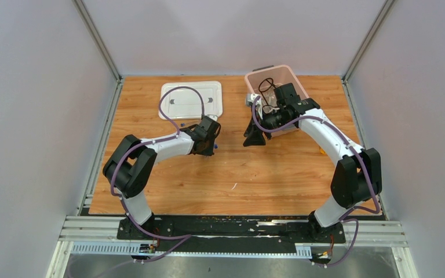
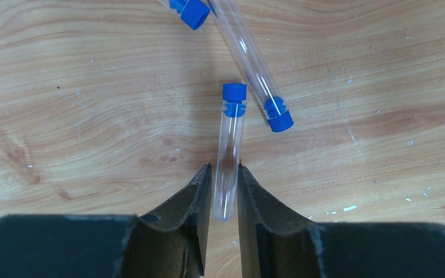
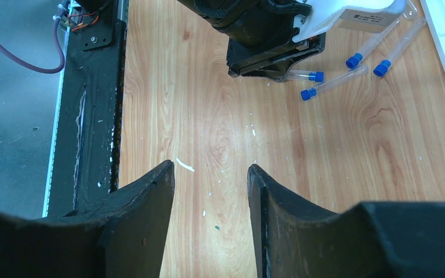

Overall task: Organize the chemistry lab equipment
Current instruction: Pick up the test tube at the center of the board.

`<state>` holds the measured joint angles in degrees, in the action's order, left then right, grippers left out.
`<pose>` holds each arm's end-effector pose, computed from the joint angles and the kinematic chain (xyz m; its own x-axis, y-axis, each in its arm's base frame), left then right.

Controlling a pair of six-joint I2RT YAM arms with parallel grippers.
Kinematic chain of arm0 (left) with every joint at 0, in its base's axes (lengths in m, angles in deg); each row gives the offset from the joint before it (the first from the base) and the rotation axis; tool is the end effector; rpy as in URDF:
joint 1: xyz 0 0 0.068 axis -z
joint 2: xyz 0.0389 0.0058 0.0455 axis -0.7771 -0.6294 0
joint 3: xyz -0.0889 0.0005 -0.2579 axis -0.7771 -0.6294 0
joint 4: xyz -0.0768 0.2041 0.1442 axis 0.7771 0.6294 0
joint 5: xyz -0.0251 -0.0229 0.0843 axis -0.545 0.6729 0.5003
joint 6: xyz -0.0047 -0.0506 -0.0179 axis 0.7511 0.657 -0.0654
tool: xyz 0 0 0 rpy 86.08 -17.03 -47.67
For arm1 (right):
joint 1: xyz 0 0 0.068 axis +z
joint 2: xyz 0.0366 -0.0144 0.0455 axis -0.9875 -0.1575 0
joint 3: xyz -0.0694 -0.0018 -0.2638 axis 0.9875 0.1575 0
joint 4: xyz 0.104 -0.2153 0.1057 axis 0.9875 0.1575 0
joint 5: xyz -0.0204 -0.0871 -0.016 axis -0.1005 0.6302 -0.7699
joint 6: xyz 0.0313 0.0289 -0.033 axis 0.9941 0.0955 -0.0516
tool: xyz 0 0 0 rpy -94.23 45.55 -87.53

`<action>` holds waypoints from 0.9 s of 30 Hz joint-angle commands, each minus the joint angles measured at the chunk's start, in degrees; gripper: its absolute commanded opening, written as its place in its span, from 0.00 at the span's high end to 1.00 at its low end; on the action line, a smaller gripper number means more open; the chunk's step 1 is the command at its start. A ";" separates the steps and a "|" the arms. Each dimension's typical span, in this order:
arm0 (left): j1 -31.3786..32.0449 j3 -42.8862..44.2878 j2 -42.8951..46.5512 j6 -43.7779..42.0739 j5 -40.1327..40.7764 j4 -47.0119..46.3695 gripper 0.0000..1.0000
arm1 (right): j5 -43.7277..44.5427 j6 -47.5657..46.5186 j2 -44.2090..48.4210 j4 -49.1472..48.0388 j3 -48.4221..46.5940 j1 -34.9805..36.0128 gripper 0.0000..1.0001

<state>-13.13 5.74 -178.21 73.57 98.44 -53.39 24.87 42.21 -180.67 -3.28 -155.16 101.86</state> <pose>0.2796 -0.2075 0.1639 -0.8331 0.0982 -0.5443 0.1545 0.9862 -0.0586 0.2949 0.1459 0.2933 -0.2429 -0.4438 -0.8626 -0.9655 0.0244 0.2593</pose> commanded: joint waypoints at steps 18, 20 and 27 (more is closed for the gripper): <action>0.41 -1.35 4.68 -2.01 6.97 2.14 0.89 | -1.70 -1.16 -0.43 0.48 -2.04 0.17 0.50; 0.30 -2.29 6.54 -1.98 6.92 1.48 0.92 | -1.99 -1.17 -0.44 0.41 -2.07 0.17 0.50; -0.32 -8.07 15.13 -1.56 3.73 -5.24 0.97 | -4.39 -0.63 -0.33 0.04 -1.75 0.32 0.50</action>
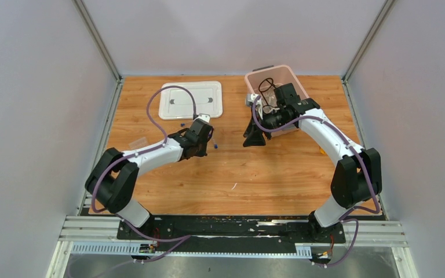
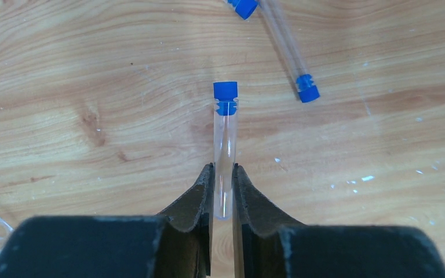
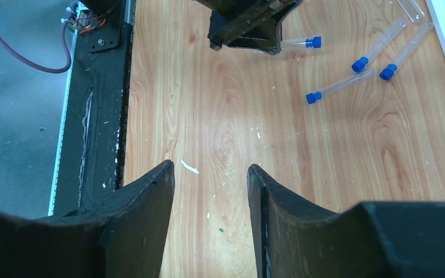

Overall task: Organize the chemistry lab equipment
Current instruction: Pick up the test tube at the center of the board.

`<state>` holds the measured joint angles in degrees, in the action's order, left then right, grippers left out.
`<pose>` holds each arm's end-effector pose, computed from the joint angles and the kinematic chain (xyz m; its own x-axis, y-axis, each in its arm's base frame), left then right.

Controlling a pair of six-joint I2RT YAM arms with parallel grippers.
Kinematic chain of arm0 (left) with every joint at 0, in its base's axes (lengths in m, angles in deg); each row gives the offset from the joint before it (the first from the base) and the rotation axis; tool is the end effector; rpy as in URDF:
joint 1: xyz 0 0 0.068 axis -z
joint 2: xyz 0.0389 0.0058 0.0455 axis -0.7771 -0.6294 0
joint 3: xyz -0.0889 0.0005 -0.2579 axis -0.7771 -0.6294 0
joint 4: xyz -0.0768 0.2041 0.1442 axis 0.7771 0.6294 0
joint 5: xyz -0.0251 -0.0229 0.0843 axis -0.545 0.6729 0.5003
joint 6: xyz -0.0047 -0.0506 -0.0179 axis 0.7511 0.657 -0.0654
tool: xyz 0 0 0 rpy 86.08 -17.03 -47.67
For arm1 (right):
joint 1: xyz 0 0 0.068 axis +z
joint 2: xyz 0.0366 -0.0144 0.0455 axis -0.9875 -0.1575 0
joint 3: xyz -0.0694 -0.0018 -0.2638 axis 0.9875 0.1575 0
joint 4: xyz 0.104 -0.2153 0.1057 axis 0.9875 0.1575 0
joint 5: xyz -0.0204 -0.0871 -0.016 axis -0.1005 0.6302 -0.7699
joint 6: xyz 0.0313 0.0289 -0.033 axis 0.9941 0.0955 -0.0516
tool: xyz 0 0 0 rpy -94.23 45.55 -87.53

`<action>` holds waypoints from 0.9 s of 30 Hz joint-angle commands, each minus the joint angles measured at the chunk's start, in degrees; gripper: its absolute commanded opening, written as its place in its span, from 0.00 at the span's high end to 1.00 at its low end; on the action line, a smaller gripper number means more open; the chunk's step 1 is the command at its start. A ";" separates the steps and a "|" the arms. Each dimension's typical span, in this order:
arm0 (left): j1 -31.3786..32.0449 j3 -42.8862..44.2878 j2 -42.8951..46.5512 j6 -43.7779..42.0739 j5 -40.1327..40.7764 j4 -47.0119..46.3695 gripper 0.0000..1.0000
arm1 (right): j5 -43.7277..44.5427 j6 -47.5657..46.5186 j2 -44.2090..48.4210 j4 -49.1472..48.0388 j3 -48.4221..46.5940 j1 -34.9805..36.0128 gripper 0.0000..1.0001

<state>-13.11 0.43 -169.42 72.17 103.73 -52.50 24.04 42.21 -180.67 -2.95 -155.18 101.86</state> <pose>0.2579 -0.1867 0.1854 -0.7863 0.1024 -0.6093 0.1284 0.9917 0.0010 0.2942 0.1459 0.2935 -0.2482 -0.4368 -0.8646 -0.9631 0.0152 0.2688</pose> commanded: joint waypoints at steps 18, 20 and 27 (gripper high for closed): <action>-2.35 -25.42 32.21 14.56 -15.38 -45.92 1.00 | -6.51 47.17 -4.38 -44.33 10.44 7.73 0.43; -2.34 -26.62 32.35 17.42 -15.97 -49.19 1.00 | -7.23 49.98 -5.11 -47.02 11.08 8.47 0.42; -2.31 -28.19 31.53 23.78 -17.67 -55.79 1.00 | -7.35 57.04 -6.25 -55.99 12.50 10.28 0.41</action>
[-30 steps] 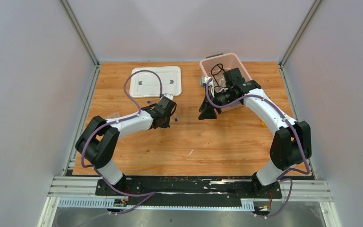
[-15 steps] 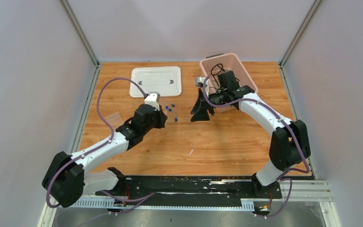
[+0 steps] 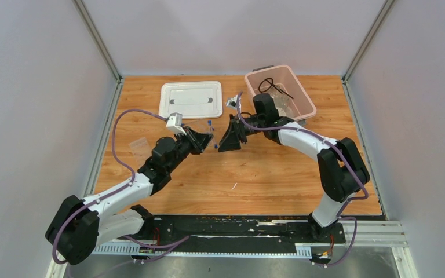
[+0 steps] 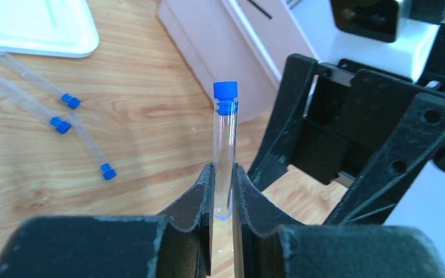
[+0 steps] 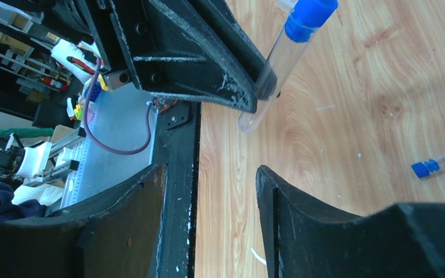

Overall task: Organize the chemistry lab equipment
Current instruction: Pick up the test tube at the center of the board.

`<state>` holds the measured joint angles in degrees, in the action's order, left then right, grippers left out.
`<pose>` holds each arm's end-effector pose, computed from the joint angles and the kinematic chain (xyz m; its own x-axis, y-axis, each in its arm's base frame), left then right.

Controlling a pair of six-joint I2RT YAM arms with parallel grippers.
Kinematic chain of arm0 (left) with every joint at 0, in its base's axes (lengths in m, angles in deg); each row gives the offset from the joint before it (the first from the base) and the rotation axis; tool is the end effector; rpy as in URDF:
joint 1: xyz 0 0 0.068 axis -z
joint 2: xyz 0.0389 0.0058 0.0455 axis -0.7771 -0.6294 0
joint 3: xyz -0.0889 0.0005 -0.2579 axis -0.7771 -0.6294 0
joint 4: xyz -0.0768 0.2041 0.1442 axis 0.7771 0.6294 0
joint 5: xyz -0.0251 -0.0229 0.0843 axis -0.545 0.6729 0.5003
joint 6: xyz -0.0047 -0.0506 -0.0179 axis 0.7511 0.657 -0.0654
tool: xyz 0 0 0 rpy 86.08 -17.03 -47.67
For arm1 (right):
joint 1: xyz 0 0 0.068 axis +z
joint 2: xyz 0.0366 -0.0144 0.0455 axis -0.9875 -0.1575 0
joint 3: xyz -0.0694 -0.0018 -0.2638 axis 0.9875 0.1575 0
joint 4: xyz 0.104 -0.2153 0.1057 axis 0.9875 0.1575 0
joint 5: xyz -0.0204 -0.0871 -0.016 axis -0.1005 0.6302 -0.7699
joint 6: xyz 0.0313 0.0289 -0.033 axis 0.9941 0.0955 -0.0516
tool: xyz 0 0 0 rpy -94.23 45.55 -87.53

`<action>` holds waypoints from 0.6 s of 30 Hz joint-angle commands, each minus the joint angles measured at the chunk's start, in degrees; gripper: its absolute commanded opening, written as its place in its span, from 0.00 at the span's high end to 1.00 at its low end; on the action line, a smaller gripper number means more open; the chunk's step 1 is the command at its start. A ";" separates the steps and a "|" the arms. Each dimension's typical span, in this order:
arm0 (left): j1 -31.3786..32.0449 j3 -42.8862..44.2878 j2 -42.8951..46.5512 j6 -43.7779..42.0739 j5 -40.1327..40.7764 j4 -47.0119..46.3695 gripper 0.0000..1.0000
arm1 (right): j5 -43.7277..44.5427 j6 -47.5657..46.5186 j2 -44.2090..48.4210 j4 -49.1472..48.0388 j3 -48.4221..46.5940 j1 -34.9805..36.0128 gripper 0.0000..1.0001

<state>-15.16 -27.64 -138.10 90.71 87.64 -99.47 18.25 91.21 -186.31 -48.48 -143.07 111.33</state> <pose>0.1910 -0.1364 0.2423 -0.4485 -0.5256 -0.7230 0.3428 0.6459 -0.6822 0.3024 0.2153 0.2452 -0.5915 -0.2898 -0.7524 -0.7837 -0.0125 0.6210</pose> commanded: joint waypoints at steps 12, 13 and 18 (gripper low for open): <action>-0.29 -3.09 -4.93 11.84 -6.15 -21.27 1.00 | -0.70 20.27 -2.01 -24.11 3.21 0.82 0.52; -0.32 -3.20 -5.03 11.82 -6.19 -21.58 1.00 | -0.77 22.07 -1.97 -26.24 3.77 0.79 0.53; -0.28 -3.81 -4.96 12.00 -6.29 -22.27 1.00 | 0.19 24.05 -2.42 -28.41 4.56 0.71 0.61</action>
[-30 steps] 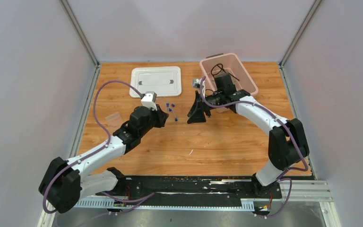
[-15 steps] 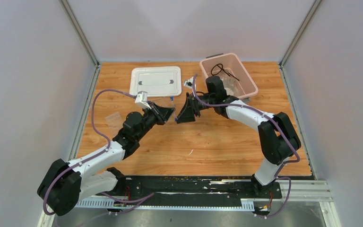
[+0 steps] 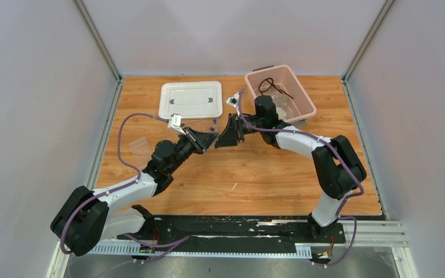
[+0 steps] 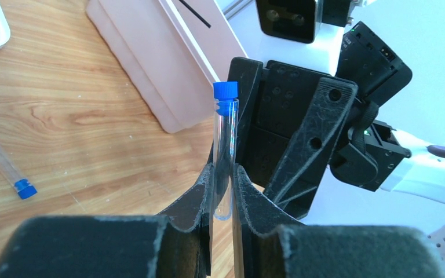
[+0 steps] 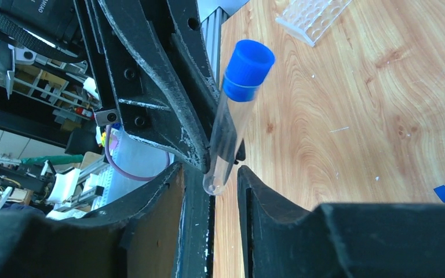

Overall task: Organize the chemistry lab equipment
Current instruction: Pick up the test tube at the center of the board.

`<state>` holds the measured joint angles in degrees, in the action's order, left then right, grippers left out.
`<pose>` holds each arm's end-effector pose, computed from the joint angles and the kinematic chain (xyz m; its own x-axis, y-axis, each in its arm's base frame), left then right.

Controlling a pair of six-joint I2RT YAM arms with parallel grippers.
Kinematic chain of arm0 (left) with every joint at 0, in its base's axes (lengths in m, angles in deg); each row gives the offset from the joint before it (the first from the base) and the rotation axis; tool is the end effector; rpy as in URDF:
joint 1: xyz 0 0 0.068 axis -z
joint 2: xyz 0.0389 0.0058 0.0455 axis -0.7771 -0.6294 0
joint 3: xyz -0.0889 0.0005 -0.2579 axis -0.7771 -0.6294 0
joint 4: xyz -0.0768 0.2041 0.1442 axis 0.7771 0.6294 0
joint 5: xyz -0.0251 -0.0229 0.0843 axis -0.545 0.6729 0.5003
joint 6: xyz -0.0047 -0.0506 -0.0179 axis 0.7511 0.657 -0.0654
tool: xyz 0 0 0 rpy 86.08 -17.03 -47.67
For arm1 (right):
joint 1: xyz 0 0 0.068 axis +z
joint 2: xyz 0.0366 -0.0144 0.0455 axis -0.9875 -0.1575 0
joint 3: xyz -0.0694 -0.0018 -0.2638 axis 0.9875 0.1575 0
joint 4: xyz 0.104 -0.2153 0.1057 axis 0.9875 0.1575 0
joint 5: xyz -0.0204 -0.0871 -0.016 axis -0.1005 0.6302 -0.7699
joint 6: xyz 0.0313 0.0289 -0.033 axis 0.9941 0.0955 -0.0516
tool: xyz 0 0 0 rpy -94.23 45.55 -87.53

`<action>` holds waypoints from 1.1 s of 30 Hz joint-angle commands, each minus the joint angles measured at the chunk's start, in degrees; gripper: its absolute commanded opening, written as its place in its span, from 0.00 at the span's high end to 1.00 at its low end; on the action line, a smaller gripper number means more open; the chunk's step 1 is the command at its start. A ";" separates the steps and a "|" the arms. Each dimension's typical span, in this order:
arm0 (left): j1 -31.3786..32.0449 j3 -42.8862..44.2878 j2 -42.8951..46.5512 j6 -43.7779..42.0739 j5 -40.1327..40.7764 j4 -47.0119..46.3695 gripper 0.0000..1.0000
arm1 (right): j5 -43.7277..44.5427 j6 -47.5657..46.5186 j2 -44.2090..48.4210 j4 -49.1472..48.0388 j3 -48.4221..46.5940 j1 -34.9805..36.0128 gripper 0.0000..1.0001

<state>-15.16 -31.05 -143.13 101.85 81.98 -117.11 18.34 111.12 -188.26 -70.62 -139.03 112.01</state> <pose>0.1934 -0.1425 0.2367 -0.4955 -0.6467 -0.5799 0.4014 0.4216 -0.8131 0.3086 0.2242 0.2414 -0.6730 -0.1972 -0.7129 -0.7227 -0.0301 0.6905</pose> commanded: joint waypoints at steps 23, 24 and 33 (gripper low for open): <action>-0.87 0.37 3.59 -4.25 -1.12 1.57 0.39 | -2.42 2.11 -2.76 -1.41 -1.56 -0.86 1.00; -1.41 0.58 4.68 -5.38 -1.50 3.41 0.31 | -2.75 0.68 -2.75 0.02 -1.99 -0.83 1.00; -11.70 6.42 6.38 -10.43 -20.01 18.08 0.00 | -3.51 -25.00 -1.18 24.56 -8.46 0.88 1.00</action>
<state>-23.34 -29.98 -135.13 94.77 73.00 -106.51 15.84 103.78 -190.77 -61.51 -142.09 111.57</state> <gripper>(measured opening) 0.996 0.169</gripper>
